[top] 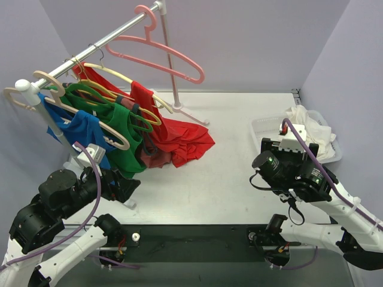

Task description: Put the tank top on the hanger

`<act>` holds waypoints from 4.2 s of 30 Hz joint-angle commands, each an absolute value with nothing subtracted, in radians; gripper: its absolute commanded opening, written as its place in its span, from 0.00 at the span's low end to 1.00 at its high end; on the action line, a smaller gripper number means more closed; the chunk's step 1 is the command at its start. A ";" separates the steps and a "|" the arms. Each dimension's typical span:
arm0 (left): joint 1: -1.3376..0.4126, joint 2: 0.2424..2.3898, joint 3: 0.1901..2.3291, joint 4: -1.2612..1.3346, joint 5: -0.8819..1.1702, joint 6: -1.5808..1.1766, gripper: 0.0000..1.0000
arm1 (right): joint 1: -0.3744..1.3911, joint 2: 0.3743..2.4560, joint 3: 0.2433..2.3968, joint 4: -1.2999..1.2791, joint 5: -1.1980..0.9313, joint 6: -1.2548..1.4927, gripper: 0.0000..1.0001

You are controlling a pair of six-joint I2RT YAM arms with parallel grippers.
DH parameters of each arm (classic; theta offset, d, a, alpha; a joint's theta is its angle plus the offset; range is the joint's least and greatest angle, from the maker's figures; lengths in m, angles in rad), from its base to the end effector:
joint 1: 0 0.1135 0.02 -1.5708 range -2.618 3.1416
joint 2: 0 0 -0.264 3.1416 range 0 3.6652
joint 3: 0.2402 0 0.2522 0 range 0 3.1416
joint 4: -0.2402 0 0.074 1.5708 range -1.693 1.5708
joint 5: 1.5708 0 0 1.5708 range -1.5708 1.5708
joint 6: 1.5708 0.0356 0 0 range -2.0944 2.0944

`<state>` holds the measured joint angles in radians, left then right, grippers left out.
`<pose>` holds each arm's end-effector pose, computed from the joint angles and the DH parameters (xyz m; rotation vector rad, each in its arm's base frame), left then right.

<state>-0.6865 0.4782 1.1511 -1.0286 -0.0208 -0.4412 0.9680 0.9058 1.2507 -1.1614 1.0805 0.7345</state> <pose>0.0334 -0.0264 0.3964 0.2300 1.9836 -0.7244 0.0993 0.0889 0.3944 0.2238 1.9123 -0.1824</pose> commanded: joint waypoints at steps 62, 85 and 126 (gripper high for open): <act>-0.690 0.365 0.586 -0.545 0.225 -0.687 0.97 | -0.319 1.885 1.766 -0.641 0.140 0.327 0.00; -0.690 0.290 0.764 -0.683 0.215 -0.736 0.97 | 0.474 1.308 2.146 -0.778 0.255 0.097 0.00; -0.690 0.337 0.830 -0.764 0.202 -0.709 0.97 | 1.096 1.370 2.057 0.009 0.903 -0.518 0.00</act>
<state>-0.6865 0.3496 0.7879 -0.7612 0.2127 -0.7174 1.2335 1.4700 2.1479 -0.0551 0.7280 -0.5529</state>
